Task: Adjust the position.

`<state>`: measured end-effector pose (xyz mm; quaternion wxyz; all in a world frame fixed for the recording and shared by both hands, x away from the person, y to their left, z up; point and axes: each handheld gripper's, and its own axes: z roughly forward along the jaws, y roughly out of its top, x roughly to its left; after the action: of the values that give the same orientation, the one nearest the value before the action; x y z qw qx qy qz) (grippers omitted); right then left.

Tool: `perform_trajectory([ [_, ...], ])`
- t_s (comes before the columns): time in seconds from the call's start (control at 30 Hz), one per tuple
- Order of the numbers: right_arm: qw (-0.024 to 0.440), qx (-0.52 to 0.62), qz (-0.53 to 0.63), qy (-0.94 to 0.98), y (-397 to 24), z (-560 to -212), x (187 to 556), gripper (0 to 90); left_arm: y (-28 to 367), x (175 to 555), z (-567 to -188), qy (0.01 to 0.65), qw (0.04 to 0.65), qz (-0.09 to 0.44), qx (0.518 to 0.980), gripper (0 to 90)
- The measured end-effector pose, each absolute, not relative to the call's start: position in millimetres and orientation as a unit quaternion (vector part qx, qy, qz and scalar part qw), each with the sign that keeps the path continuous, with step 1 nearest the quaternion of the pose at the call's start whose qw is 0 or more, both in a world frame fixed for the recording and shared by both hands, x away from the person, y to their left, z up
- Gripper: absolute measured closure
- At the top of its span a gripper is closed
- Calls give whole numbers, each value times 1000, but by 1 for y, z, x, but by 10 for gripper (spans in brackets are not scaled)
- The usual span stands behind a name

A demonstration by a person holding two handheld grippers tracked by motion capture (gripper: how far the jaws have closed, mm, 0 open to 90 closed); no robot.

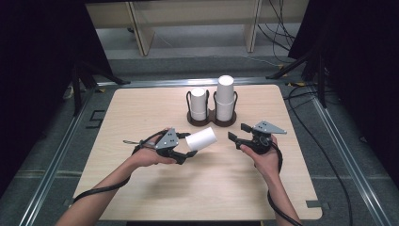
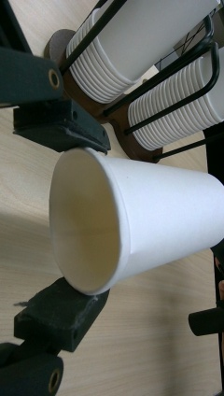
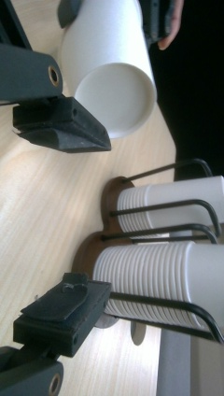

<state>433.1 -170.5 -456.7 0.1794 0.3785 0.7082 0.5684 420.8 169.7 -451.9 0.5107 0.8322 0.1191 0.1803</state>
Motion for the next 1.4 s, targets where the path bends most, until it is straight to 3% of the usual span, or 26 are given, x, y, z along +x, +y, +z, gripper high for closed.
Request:
perform_trajectory([
  [0.4, 182, 361, 556, 726, -164, -459, 431, 280, 175, 414, -445, 104, 510, 174, 836, 291],
  [0.47, 161, 371, 564, 720, -163, -460, 429, 280, 176, 414, -445, 103, 512, 171, 835, 294],
  [0.57, 182, 365, 552, 727, -166, -459, 429, 280, 177, 414, -445, 98, 513, 166, 836, 296],
  [0.7, 160, 371, 555, 727, -166, -460, 425, 280, 179, 415, -445, 97, 509, 164, 840, 297],
  [1.0, 155, 360, 557, 732, -171, -460, 422, 279, 183, 416, -440, 76, 489, 148, 856, 301],
  [1.4, 172, 343, 548, 743, -178, -460, 421, 276, 182, 419, -432, 50, 469, 133, 872, 309],
])
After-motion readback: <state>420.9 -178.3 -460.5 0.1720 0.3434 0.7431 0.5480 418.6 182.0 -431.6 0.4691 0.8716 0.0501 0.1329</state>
